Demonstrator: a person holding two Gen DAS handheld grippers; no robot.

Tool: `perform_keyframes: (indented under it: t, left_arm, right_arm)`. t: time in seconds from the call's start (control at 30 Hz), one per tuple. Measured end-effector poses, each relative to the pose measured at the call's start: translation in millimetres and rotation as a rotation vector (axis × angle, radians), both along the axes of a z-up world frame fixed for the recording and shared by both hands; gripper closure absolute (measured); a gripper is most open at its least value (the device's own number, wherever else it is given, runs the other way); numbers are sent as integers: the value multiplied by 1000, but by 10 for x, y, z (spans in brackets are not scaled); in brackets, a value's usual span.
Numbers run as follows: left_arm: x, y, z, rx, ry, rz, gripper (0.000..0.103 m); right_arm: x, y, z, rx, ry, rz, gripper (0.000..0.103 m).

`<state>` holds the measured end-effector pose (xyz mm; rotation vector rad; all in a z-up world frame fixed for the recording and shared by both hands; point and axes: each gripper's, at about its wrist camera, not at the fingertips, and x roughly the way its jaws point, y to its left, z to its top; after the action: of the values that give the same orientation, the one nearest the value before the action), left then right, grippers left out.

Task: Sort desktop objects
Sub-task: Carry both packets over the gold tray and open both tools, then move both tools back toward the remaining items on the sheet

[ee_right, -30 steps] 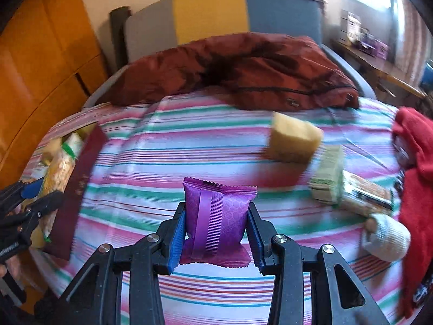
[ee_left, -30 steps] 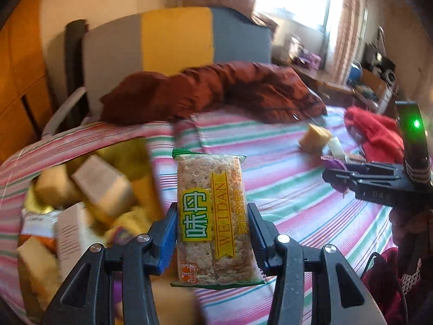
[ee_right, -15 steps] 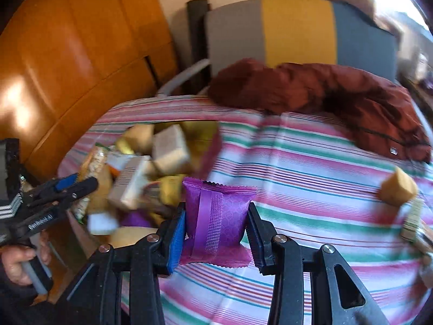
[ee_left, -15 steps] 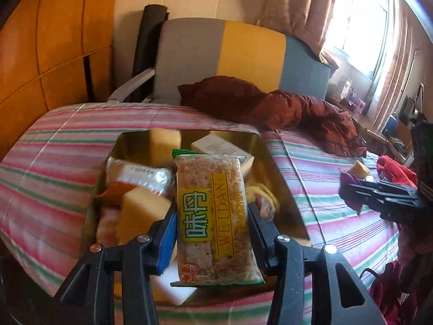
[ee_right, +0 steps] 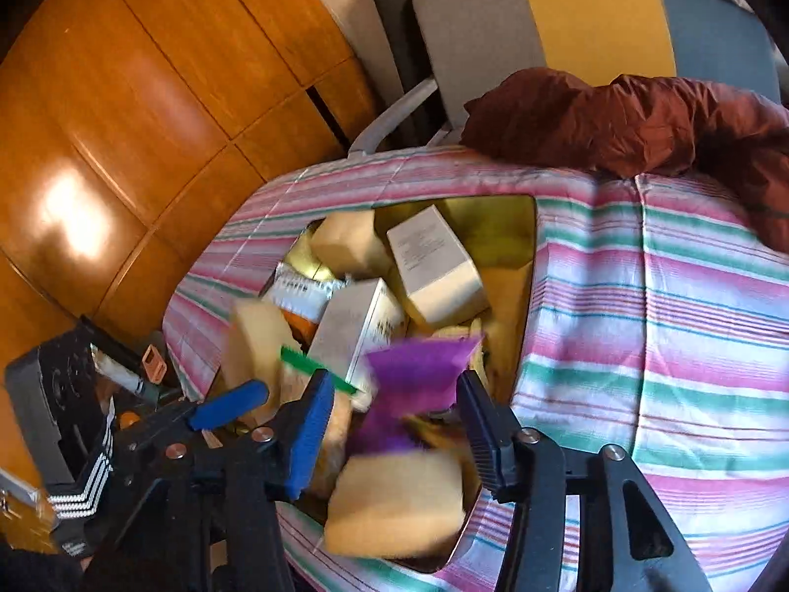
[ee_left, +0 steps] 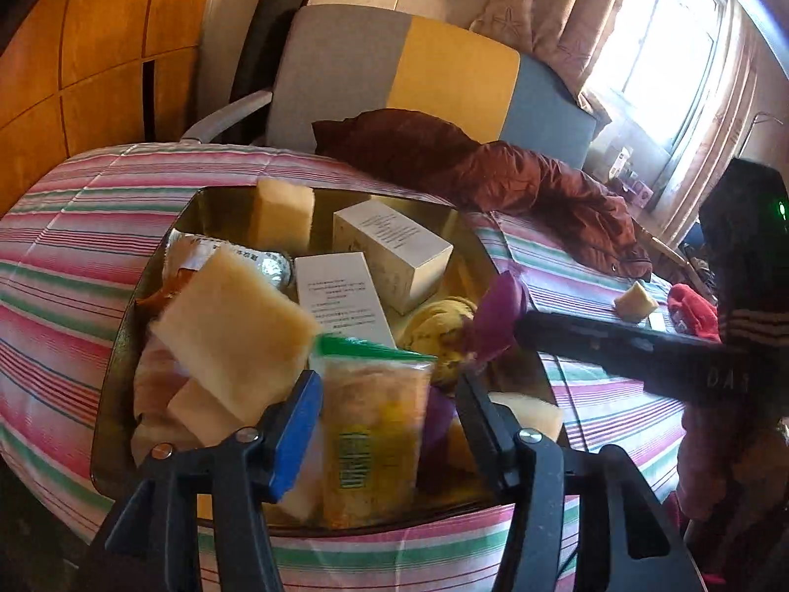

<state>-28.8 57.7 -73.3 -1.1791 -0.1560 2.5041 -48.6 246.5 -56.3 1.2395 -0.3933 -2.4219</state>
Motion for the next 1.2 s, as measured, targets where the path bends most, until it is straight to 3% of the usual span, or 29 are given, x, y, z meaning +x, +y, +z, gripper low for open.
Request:
perform_keyframes:
  t: [0.3, 0.6, 1.2]
  left_arm:
    - [51, -92, 56, -28, 28, 33, 46]
    - [110, -54, 339, -105, 114, 61, 46]
    - [216, 219, 480, -225, 181, 10, 46]
  right_arm:
    - [144, 61, -131, 42, -27, -18, 50]
    - [321, 101, -53, 124, 12, -57, 39]
    - [587, 508, -11, 181, 34, -149, 37]
